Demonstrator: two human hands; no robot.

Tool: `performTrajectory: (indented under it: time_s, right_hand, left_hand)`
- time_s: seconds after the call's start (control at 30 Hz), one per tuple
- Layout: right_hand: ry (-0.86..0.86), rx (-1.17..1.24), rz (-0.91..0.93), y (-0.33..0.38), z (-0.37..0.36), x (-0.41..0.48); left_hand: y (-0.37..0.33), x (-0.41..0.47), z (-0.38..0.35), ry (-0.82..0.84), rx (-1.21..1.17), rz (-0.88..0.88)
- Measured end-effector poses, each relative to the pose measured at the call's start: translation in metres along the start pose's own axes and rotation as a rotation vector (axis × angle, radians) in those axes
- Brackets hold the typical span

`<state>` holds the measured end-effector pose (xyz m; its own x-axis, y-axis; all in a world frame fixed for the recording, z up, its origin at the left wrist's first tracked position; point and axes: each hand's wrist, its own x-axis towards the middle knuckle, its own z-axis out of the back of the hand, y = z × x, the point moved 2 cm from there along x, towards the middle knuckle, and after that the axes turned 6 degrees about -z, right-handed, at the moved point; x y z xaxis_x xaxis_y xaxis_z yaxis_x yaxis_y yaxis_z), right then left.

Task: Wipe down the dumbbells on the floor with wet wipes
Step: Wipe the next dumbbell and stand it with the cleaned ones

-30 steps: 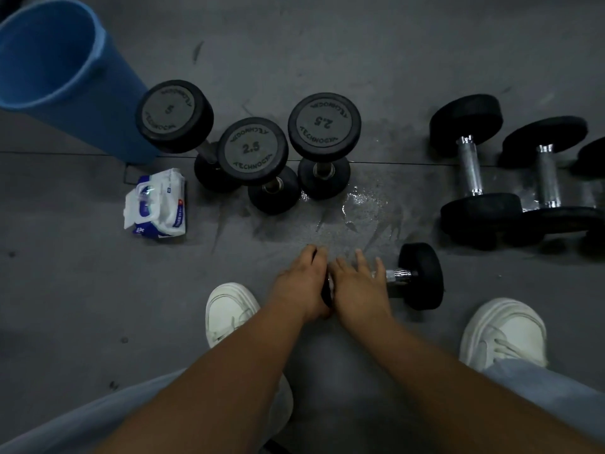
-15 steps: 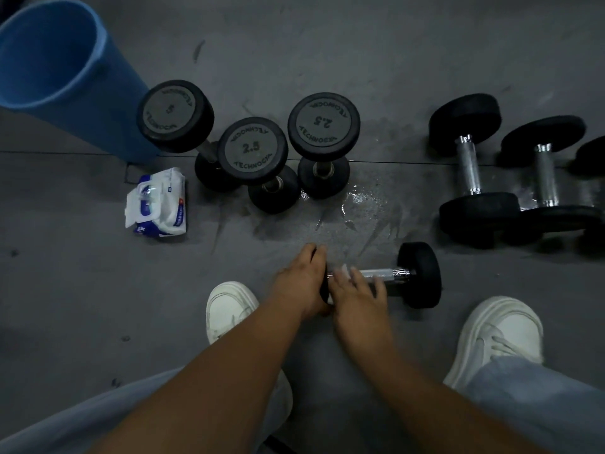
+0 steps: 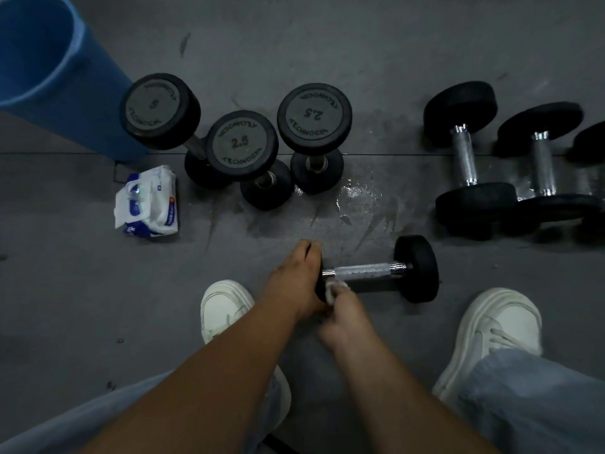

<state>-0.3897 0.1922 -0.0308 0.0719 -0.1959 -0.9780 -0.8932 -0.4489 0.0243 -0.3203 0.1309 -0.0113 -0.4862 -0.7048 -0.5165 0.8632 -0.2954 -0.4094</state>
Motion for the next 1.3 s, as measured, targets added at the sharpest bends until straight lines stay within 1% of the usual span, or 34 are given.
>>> performTrajectory:
  time_s: [0.07, 0.13, 0.27, 0.33, 0.37, 0.4, 0.43, 0.47, 0.5, 0.53, 0.57, 0.6, 0.63, 0.67, 0.73, 0.8, 0.87, 0.93, 0.97, 1.03, 1.1, 1.17, 1.23, 1.3]
  right_hand:
    - [-0.035, -0.058, 0.014, 0.002, -0.002, 0.002]
    - [-0.009, -0.082, -0.016, -0.007, 0.0, 0.002]
    - [-0.018, -0.154, -0.003, -0.005, -0.002, 0.002]
    - [-0.006, -0.245, 0.025, -0.001, 0.001, 0.002]
    - [0.015, -0.324, 0.067, 0.001, 0.003, 0.0]
    - [0.028, -0.447, 0.153, 0.003, 0.007, -0.002]
    - [0.044, -0.602, 0.285, 0.007, 0.01, -0.005]
    - [0.024, -0.779, 0.473, 0.013, 0.011, -0.009]
    - [-0.057, -1.012, 0.725, 0.023, 0.009, -0.008]
    - [-0.222, -1.312, 1.015, 0.032, 0.004, -0.006]
    - [-0.355, -1.591, 1.216, 0.036, -0.001, -0.001]
    - [-0.389, -1.793, 1.308, 0.036, -0.002, 0.003]
    - [-0.378, -1.924, 1.326, 0.032, 0.004, 0.009]
    - [-0.366, -2.001, 1.318, 0.027, 0.012, 0.01]
    - [-0.343, -2.112, 1.305, 0.021, 0.034, 0.005]
    - [-0.31, -2.236, 1.294, 0.022, 0.041, 0.0]
    - [-0.317, -2.221, 1.303, 0.031, 0.024, 0.004]
    - [-0.372, -2.231, 1.211, 0.034, 0.011, 0.012]
    - [-0.383, -2.211, 1.195, 0.03, 0.013, 0.011]
    - [-0.372, -2.186, 1.244, 0.022, 0.028, 0.002]
    - [-0.322, -2.22, 1.279, 0.018, 0.041, -0.003]
    - [-0.345, -2.246, 1.306, 0.026, 0.032, 0.002]
    - [-0.352, -2.236, 1.23, 0.034, 0.013, 0.015]
    - [-0.386, -2.229, 1.247, 0.034, 0.01, 0.015]
  left_hand:
    - [0.0, 0.0, -0.001, 0.001, -0.002, -0.001]
    - [0.0, 0.001, 0.0, 0.005, -0.014, 0.004]
    - [0.0, 0.001, -0.001, 0.011, 0.015, 0.015]
    - [0.001, 0.002, -0.002, 0.006, 0.012, 0.014]
    - [0.002, 0.003, -0.001, 0.003, 0.014, 0.011]
    - [0.003, 0.004, -0.002, 0.004, 0.02, 0.011]
    - [0.003, 0.004, -0.002, 0.007, 0.022, 0.011]
    - [0.004, 0.004, -0.002, 0.007, 0.019, 0.012]
    - [0.004, 0.003, -0.002, 0.006, 0.012, 0.013]
    - [0.004, 0.003, -0.002, 0.005, 0.005, 0.012]
    - [0.004, 0.003, -0.002, 0.003, 0.003, 0.01]
    - [0.004, 0.003, -0.002, 0.0, 0.004, 0.009]
    - [0.004, 0.003, -0.003, -0.005, 0.007, 0.009]
    - [0.004, 0.002, -0.004, -0.005, 0.009, 0.01]
    - [0.004, 0.003, -0.005, 0.016, 0.014, 0.016]
    - [0.003, 0.004, -0.003, 0.035, 0.019, 0.022]
    - [0.002, 0.006, 0.0, 0.039, 0.017, 0.023]
    - [0.001, 0.004, 0.0, 0.041, 0.018, 0.03]
    - [0.001, 0.002, 0.0, 0.043, 0.017, 0.031]
    - [0.0, 0.0, -0.001, 0.048, 0.012, 0.024]
    - [0.0, 0.0, 0.0, 0.044, 0.023, 0.022]
    - [-0.001, 0.003, 0.004, 0.047, 0.032, 0.025]
    - [-0.001, 0.001, 0.005, 0.049, 0.029, 0.024]
    - [-0.002, -0.002, 0.004, 0.05, 0.022, 0.019]
